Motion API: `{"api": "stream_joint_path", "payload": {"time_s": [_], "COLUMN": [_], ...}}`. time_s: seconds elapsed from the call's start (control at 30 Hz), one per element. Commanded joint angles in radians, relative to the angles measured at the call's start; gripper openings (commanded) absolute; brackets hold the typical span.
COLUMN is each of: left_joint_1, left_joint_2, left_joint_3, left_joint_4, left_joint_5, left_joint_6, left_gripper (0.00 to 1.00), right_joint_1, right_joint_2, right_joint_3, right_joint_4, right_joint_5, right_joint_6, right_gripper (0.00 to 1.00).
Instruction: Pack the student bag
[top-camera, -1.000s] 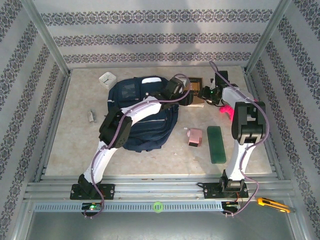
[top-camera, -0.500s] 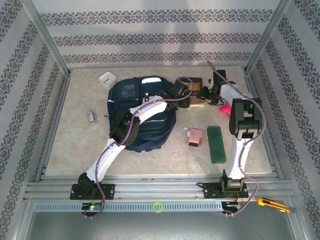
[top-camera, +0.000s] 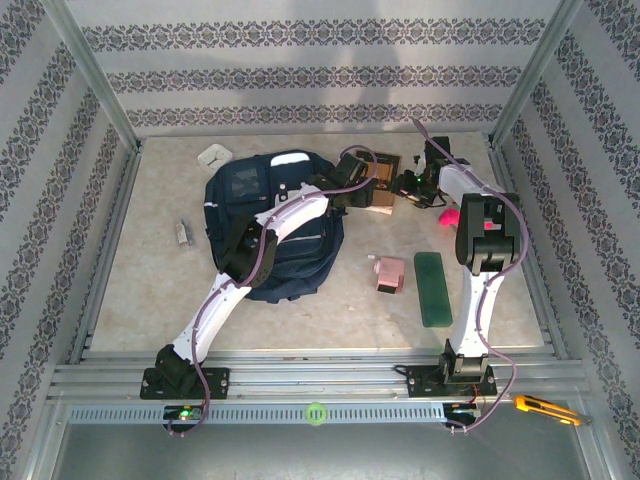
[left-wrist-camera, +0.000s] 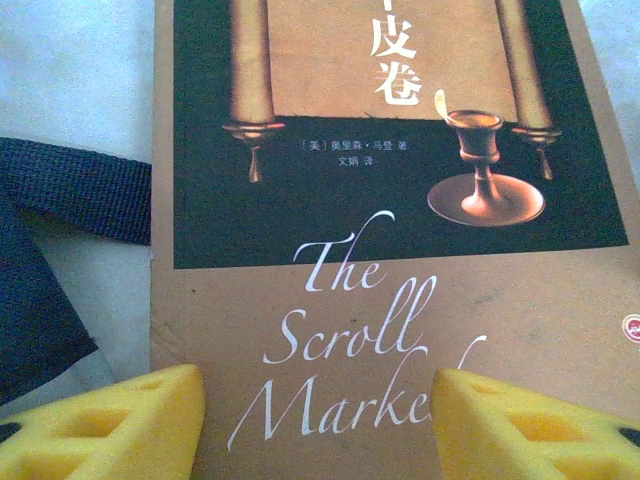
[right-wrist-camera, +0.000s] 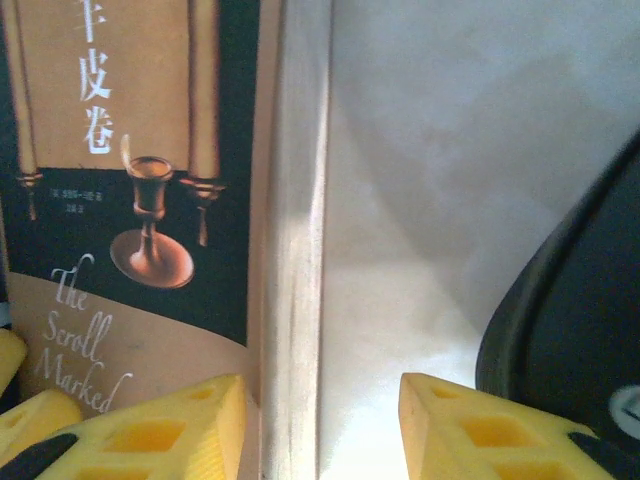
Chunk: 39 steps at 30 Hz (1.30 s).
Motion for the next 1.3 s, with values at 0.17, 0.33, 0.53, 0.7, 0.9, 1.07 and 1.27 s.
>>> {"api": "stream_joint_path", "payload": {"time_s": [0.17,0.33,0.53,0.7,0.9,1.07,1.27], "left_joint_1": [0.026,0.033,0.034,0.049,0.066,0.078,0.081], "left_joint_2": [-0.058,-0.166,-0.138,-0.140,-0.143,-0.147,-0.082], "left_joint_3": [-0.108,-0.308,-0.247,-0.241,-0.242,-0.247,-0.160], "left_joint_4": [0.021,0.227,0.190,0.158,0.130,0.130,0.092], "left_joint_5": [-0.017,0.018,0.029,-0.032,-0.057,-0.069,0.021], "left_joint_6": [-0.015,-0.054,-0.055,-0.056,-0.041,-0.051,-0.078], "left_gripper": [0.62,0.62,0.62,0.62,0.62,0.62,0.61], "right_joint_1": [0.003,0.039,0.066,0.078,0.075,0.056,0.040], "right_joint_2": [-0.072,-0.103,-0.002,0.083,0.122,0.111,0.099], "right_joint_3": [-0.015,-0.007,0.099,0.164,0.176,0.166,0.127], "right_joint_4": [-0.008,-0.012,-0.109,-0.195,-0.258,-0.289,-0.234], "right_joint_5": [-0.089,-0.081,0.023,0.116,0.232,0.265,0.130], "right_joint_6": [0.031,0.038,0.030,0.001,-0.036,-0.052,-0.038], "right_gripper": [0.51,0.51,0.52,0.49,0.30,0.25,0.25]}}
